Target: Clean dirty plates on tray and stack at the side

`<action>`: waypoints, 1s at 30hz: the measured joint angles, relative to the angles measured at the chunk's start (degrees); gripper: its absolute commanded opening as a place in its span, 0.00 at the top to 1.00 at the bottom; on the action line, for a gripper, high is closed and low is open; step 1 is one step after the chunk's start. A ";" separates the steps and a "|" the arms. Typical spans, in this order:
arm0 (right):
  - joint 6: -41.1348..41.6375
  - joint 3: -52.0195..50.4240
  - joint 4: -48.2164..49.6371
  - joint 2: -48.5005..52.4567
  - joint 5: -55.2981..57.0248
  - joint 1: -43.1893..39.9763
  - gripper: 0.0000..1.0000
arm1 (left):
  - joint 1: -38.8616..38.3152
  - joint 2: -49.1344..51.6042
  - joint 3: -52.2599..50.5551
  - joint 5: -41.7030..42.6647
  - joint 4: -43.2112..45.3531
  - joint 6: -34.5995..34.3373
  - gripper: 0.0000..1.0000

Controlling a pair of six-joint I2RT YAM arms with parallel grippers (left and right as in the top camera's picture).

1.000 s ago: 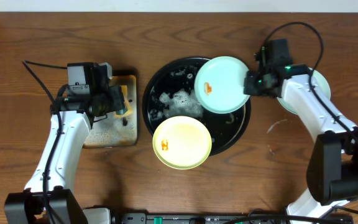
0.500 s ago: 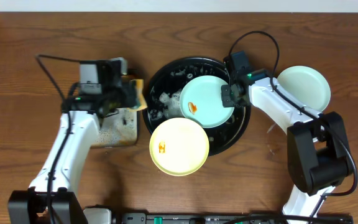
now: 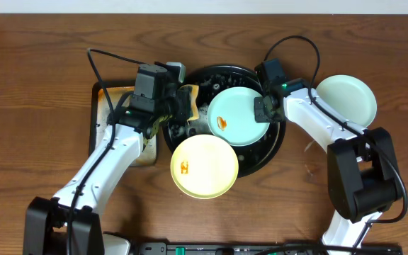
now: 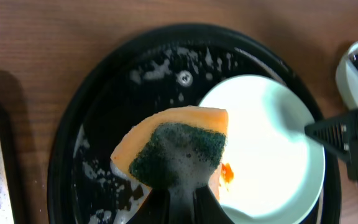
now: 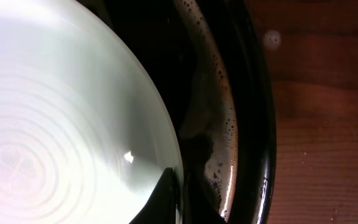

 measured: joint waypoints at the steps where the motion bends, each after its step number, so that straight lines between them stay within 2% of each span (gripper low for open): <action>1: 0.00 0.00 0.04 0.00 0.04 0.00 0.99 | 0.00 0.07 0.00 -0.17 0.76 -0.72 0.92; 8: 0.00 0.00 0.81 0.00 0.35 0.00 0.99 | -2.10 3.13 0.00 -0.74 8.79 -7.10 0.92; 19: 0.00 0.00 0.76 0.00 0.35 0.00 0.99 | -9.60 16.94 0.00 -0.44 16.46 -17.09 0.91; 30: 0.00 0.00 0.70 0.00 0.35 0.00 0.99 | -12.55 19.41 0.00 -0.28 19.41 -23.61 0.91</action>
